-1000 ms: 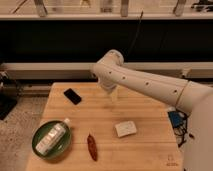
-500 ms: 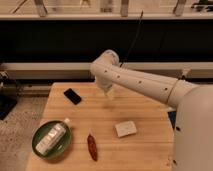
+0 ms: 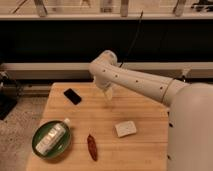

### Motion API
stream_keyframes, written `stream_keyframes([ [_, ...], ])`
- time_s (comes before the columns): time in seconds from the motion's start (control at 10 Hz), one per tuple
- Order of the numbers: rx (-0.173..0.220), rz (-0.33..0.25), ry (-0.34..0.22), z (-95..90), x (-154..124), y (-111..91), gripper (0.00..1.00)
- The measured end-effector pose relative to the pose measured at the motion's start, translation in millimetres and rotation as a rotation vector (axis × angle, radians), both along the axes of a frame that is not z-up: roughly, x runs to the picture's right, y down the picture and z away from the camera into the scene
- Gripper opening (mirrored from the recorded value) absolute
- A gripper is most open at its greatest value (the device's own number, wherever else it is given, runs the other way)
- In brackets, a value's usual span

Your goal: Push the eraser across the table

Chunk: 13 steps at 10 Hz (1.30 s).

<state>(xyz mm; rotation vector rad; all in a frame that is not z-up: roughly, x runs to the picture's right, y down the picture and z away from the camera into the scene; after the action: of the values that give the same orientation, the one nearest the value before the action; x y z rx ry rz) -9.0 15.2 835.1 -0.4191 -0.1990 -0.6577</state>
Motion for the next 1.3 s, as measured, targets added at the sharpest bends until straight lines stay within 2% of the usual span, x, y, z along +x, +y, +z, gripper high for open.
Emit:
stream_keyframes([
  [1.3, -0.01, -0.019, -0.052, 29.8, -7, 4, 0.8],
])
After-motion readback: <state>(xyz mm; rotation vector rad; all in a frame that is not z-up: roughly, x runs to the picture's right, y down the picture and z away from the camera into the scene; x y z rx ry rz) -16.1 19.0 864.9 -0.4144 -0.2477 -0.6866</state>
